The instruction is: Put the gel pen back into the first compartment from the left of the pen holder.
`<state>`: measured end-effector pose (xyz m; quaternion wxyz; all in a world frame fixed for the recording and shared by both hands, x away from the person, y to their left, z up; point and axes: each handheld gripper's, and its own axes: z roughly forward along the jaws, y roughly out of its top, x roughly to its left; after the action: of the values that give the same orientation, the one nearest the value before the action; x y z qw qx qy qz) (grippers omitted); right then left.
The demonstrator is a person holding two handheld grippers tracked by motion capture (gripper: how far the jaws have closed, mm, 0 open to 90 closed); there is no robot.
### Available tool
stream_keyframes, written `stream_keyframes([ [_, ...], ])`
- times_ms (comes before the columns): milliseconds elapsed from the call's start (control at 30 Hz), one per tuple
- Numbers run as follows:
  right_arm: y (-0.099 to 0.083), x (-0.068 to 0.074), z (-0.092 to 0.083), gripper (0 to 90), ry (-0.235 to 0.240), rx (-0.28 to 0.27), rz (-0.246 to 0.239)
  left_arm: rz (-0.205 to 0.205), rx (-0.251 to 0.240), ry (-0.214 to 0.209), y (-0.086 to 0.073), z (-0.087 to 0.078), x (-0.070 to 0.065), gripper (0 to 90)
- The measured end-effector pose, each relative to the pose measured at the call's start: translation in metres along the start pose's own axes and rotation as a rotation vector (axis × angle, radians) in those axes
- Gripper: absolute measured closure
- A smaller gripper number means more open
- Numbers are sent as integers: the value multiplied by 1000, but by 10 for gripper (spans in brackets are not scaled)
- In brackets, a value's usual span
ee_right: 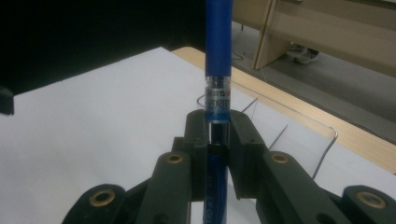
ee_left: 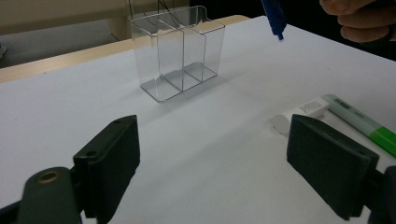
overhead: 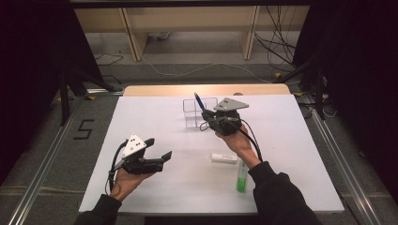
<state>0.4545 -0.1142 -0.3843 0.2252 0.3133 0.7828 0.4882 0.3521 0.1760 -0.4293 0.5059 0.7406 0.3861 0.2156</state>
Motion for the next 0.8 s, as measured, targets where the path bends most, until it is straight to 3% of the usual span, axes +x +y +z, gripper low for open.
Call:
stream_keyframes([
  [333,19,-5,30,794,-20,-39,75,-41,0,-3,-1,-4,-3,168],
  [467,26,-5,42,794,-26,-49,86,-19,2,-4,-2,-4,-7,167],
  [800,38,-6,69,794,-45,-58,113,-9,7,-5,-2,-2,-9,157],
])
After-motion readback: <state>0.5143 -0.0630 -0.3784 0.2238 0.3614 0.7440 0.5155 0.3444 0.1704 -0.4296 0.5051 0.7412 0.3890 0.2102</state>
